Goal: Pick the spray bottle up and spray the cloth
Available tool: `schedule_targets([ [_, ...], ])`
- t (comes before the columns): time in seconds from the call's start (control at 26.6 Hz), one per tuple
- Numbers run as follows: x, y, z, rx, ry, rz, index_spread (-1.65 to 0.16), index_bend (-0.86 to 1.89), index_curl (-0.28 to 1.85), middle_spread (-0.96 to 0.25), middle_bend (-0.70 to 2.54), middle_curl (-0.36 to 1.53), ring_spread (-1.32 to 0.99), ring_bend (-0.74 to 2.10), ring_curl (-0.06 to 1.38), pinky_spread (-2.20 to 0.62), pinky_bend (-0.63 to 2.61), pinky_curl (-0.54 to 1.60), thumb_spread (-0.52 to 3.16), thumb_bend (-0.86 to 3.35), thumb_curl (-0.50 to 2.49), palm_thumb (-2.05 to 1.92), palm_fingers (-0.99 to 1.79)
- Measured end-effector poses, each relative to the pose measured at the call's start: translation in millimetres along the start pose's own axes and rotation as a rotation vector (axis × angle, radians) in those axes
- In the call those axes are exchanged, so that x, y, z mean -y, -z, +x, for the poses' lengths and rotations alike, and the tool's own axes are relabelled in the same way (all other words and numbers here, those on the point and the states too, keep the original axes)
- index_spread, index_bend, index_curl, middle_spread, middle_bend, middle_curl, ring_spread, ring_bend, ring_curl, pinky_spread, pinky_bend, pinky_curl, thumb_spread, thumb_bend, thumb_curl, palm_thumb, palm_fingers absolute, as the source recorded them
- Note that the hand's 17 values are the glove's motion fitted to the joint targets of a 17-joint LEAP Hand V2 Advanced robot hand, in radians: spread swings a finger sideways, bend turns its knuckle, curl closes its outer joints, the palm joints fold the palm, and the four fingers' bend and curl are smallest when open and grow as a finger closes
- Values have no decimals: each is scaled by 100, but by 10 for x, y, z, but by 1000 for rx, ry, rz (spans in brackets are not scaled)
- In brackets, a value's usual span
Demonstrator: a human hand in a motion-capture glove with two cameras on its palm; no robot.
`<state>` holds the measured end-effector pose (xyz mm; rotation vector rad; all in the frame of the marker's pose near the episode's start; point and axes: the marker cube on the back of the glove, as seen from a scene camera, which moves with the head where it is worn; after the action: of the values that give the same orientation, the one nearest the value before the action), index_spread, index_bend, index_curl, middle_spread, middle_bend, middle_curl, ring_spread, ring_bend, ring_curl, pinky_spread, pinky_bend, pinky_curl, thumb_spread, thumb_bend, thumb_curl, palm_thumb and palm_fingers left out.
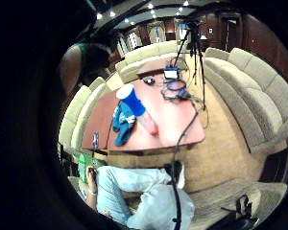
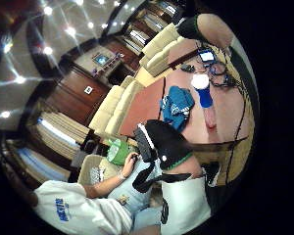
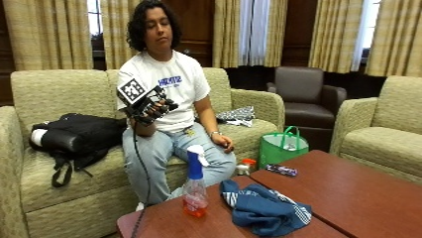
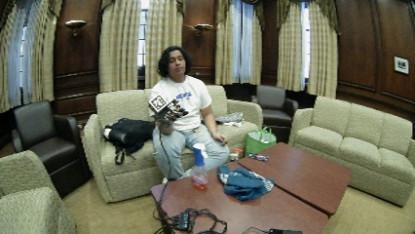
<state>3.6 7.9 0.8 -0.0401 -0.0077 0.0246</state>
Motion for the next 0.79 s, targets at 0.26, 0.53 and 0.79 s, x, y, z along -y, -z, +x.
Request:
schedule_targets([
  [0.26, 73, -75, 190, 23, -58, -13, -34, 19, 18, -10, 27, 16, -12, 43, 19, 11, 31, 16, 74, 21, 12, 41, 72],
  [0.53, 60, -256, 352, 31, -139, -84, -40, 16, 22, -11, 26, 22, -14, 41, 23, 14, 29, 21, 92, 18, 16, 45, 72],
  [0.79, 279, -693, 603, 33, -216, -10, -41, 14, 24, -12, 25, 26, -15, 40, 26, 15, 27, 24, 101, 14, 20, 49, 73],
])
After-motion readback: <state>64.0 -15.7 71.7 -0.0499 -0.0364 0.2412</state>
